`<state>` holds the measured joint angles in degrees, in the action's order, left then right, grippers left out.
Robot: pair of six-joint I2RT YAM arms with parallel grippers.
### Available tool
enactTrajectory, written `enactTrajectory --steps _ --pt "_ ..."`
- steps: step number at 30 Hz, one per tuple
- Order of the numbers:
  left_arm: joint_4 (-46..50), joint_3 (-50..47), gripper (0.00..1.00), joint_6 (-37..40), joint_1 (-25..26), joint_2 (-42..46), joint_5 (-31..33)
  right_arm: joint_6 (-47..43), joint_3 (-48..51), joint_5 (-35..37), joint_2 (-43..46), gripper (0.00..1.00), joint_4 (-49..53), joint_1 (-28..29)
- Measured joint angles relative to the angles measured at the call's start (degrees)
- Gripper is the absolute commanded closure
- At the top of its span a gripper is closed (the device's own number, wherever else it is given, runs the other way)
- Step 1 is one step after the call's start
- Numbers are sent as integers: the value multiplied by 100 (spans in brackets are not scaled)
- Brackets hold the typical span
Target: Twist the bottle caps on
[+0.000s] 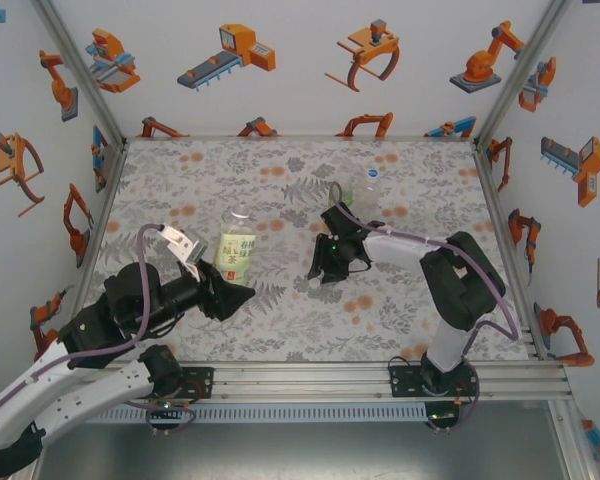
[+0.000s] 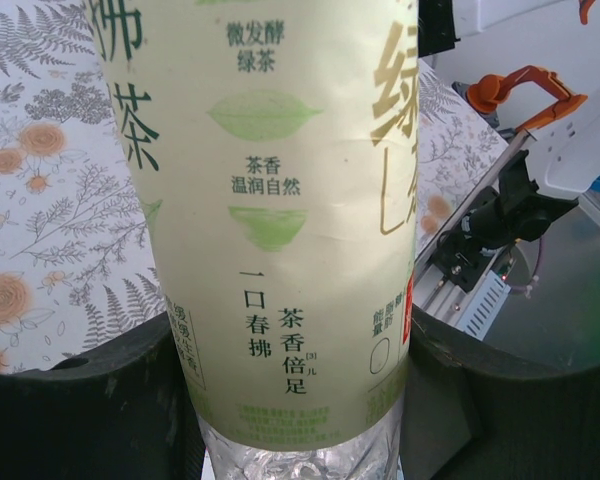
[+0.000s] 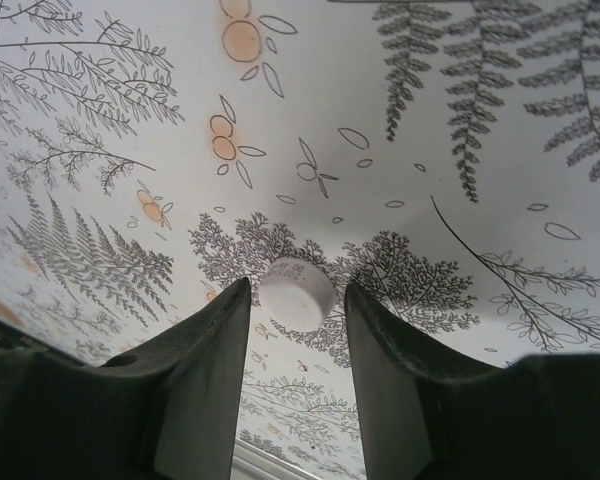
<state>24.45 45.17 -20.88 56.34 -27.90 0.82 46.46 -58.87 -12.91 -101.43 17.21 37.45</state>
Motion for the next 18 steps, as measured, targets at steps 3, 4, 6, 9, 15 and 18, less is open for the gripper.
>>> enactTrajectory --steps 3,4,6,9,15,18 --pt "4 0 100 -50 0 28 -2 -114 -245 175 -129 56 227 136" --pt "7 0 100 -57 0 46 -2 -155 -337 247 -177 56 319 186" --pt "20 0 100 -87 0 127 0 -245 -551 417 -293 56 542 308" --pt "48 0 100 -101 0 275 4 -396 -866 734 -459 56 896 501" --pt "92 2 100 -133 0 431 26 -638 -1287 1423 -699 56 1493 898" --pt "109 0 100 -136 0 437 26 -710 -1342 1633 -737 57 1606 1034"
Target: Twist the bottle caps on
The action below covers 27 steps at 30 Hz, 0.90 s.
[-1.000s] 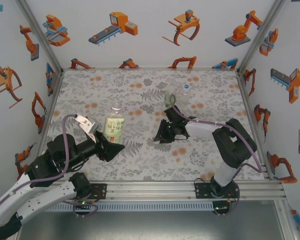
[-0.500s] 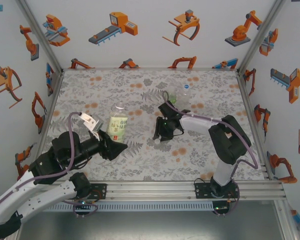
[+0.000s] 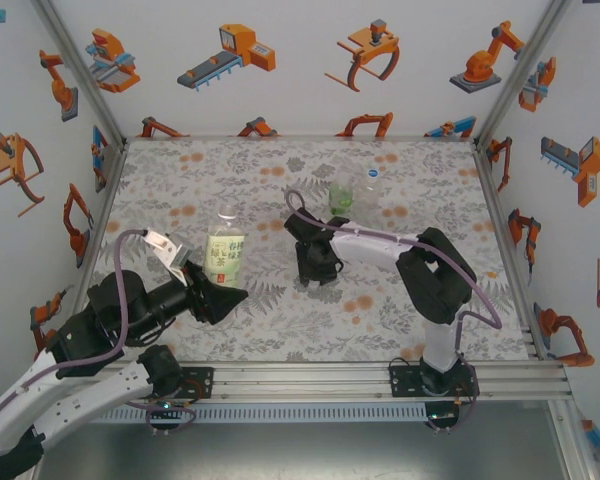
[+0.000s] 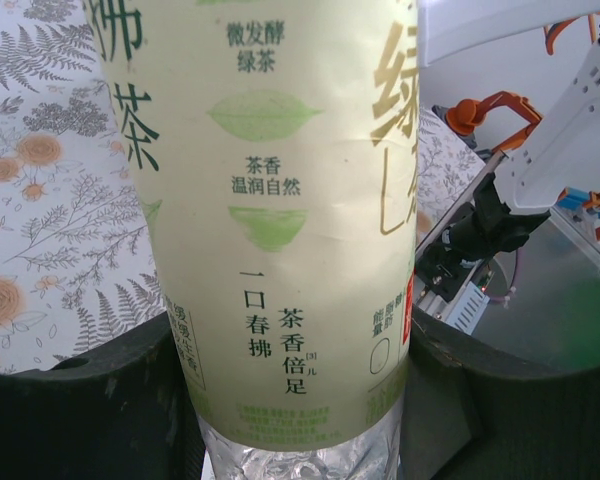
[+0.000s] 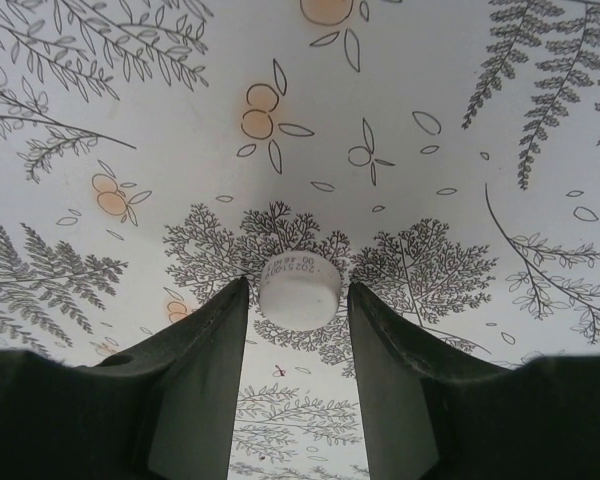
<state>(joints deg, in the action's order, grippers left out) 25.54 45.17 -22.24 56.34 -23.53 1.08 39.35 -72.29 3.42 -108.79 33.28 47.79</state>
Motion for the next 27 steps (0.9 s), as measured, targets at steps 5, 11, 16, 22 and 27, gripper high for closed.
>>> enactTrajectory --steps 5,11,16,22,27 --pt "72 0 100 0 -2 0 0 -42 -35 122 -28 60 81 46" --pt "133 0 100 -2 0 0 4 -44 -37 168 -28 61 83 57" --pt "155 2 100 0 0 -4 2 -46 -37 179 -28 60 76 59" --pt "153 2 100 0 0 -7 4 -61 -37 179 -31 60 74 59" --pt "153 0 100 0 0 -7 4 -111 -72 181 -55 58 76 59"
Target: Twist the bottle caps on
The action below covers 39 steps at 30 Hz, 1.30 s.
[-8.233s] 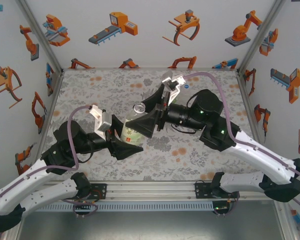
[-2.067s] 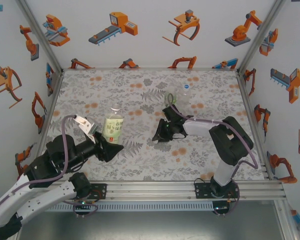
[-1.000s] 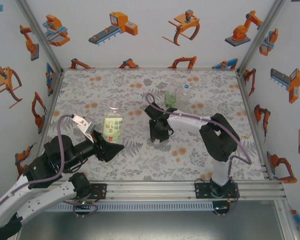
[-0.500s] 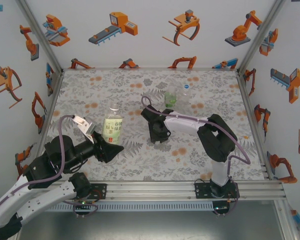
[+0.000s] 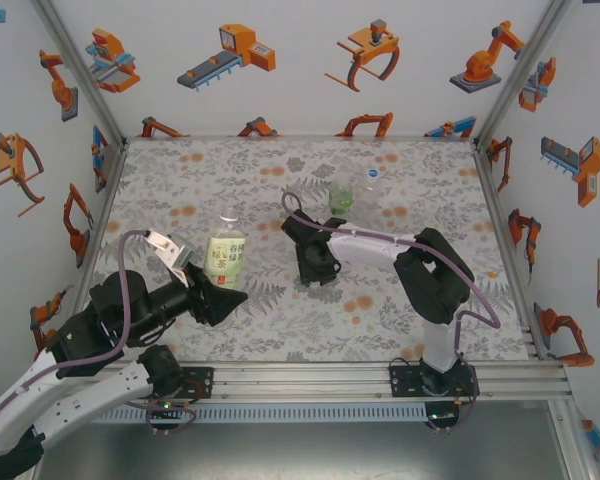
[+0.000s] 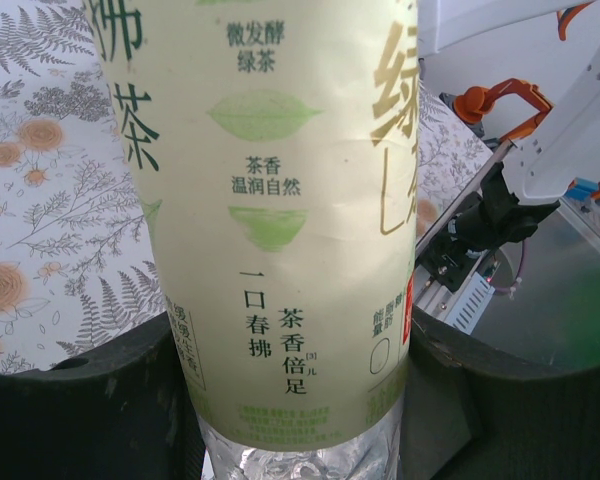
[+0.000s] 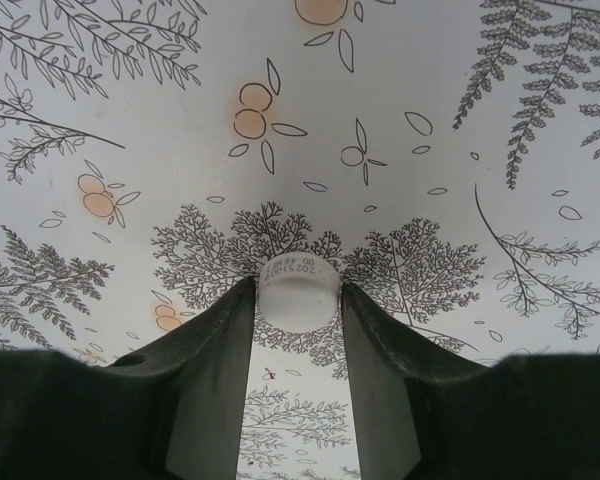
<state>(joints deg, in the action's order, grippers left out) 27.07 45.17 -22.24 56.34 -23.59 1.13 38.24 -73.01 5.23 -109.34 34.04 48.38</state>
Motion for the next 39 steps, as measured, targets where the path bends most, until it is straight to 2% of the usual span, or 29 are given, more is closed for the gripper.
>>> enactTrajectory --steps 9,16,27,39 --pt "-2 0 100 0 0 -90 0 -85 -87 24 -63 62 7 4" --pt "-4 2 100 0 0 -118 17 -81 -96 24 -66 59 9 4" --pt "-11 0 100 -2 0 -192 15 -81 -142 22 -101 60 74 4" --pt "-48 0 100 0 0 -243 15 -81 -142 20 -101 67 94 4"
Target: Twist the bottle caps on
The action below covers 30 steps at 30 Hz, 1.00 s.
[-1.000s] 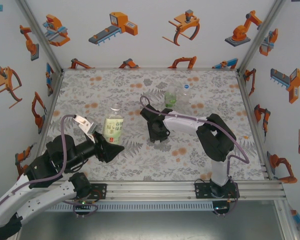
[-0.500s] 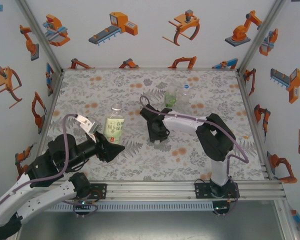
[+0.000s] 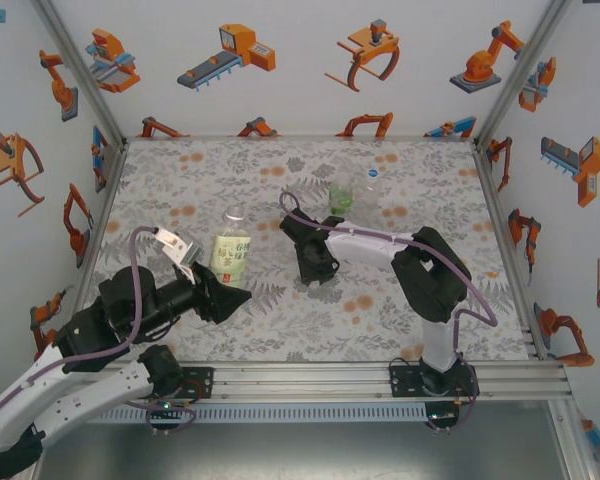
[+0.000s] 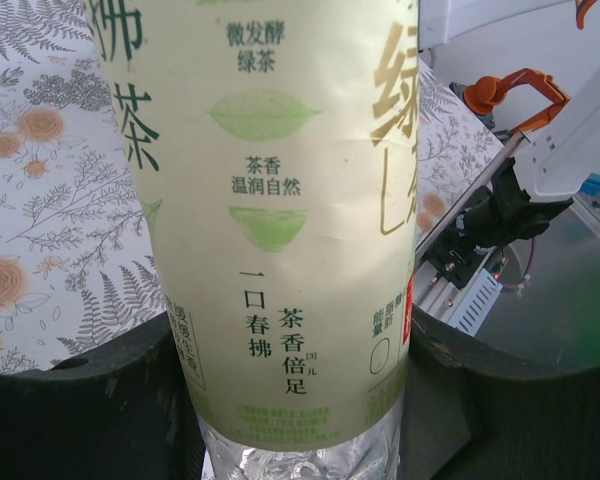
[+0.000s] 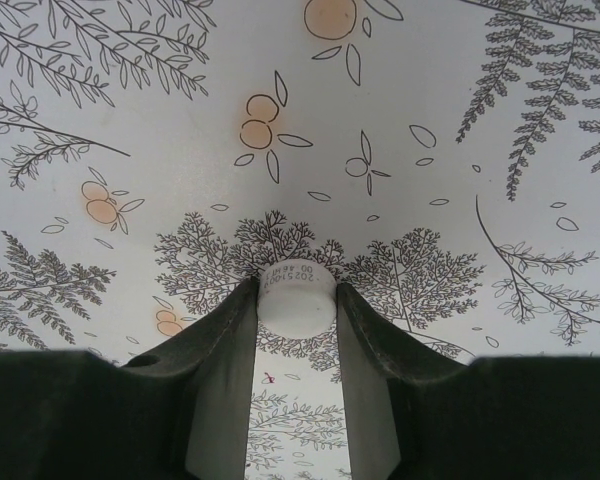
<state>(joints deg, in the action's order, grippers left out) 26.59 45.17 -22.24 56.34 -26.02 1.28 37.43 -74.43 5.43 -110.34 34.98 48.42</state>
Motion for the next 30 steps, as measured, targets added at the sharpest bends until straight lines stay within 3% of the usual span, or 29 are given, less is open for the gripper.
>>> enactTrajectory --steps 11,19,30 --pt "164 26 100 190 0 -118 -107 -111 -2 -22 240 93 125 0" --pt "592 289 100 1012 0 -369 -527 -776 -111 -466 1338 96 188 0" --pt "1121 514 100 2581 0 -866 -1561 -2098 -216 -1241 3126 100 44 0"
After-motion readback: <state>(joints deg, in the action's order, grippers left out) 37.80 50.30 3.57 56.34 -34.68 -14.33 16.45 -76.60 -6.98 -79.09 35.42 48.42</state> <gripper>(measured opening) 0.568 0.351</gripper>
